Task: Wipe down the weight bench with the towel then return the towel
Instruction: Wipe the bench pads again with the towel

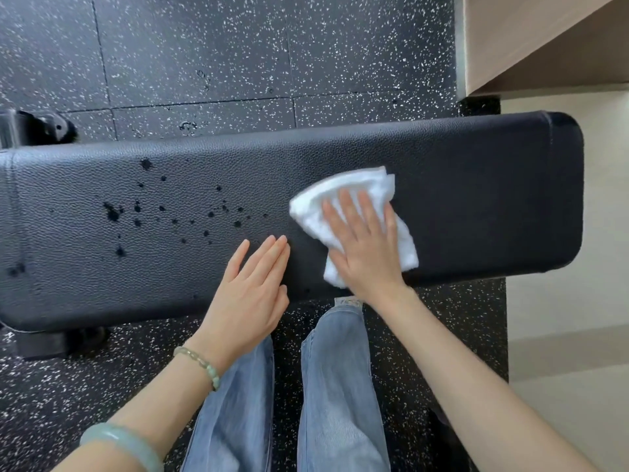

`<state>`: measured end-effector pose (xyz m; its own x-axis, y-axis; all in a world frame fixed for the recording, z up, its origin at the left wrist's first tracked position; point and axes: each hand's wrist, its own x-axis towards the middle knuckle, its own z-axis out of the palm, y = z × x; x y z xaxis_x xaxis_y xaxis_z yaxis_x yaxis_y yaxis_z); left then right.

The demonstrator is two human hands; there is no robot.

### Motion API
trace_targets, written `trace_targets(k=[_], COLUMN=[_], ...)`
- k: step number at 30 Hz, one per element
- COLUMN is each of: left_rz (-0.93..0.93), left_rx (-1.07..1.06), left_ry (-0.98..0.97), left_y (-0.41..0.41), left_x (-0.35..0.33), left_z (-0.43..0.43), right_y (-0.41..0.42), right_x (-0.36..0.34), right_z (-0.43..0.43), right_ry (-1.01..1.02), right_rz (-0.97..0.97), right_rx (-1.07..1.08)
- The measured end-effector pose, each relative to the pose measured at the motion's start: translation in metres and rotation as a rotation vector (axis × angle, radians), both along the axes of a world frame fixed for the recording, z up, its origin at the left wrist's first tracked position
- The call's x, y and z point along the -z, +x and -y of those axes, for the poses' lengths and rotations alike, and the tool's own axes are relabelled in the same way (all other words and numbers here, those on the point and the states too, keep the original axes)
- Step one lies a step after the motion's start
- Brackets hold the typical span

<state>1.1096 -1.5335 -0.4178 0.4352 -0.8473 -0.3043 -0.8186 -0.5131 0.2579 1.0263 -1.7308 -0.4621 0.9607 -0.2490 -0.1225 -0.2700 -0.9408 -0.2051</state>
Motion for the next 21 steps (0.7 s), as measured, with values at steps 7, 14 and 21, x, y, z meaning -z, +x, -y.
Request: trace_targets(k=[7, 14, 21], left_rz=[0.002, 0.004, -0.008], left_rx=[-0.002, 0.044, -0.076], left_ry=[0.0, 0.046, 0.044], left_y=[-0.005, -0.007, 0.002], left_x=[0.0, -0.004, -0.001], left_z=[-0.006, -0.018, -0.04], right_y=[0.028, -0.073, -0.037], right_x=[0.001, -0.001, -0.008], right_z=[-0.009, -0.058, -0.094], right_ry=[-0.014, 0.007, 0.01], right_rz=[-0.004, -0.099, -0.158], right_rx=[0.279, 0.17, 0.205])
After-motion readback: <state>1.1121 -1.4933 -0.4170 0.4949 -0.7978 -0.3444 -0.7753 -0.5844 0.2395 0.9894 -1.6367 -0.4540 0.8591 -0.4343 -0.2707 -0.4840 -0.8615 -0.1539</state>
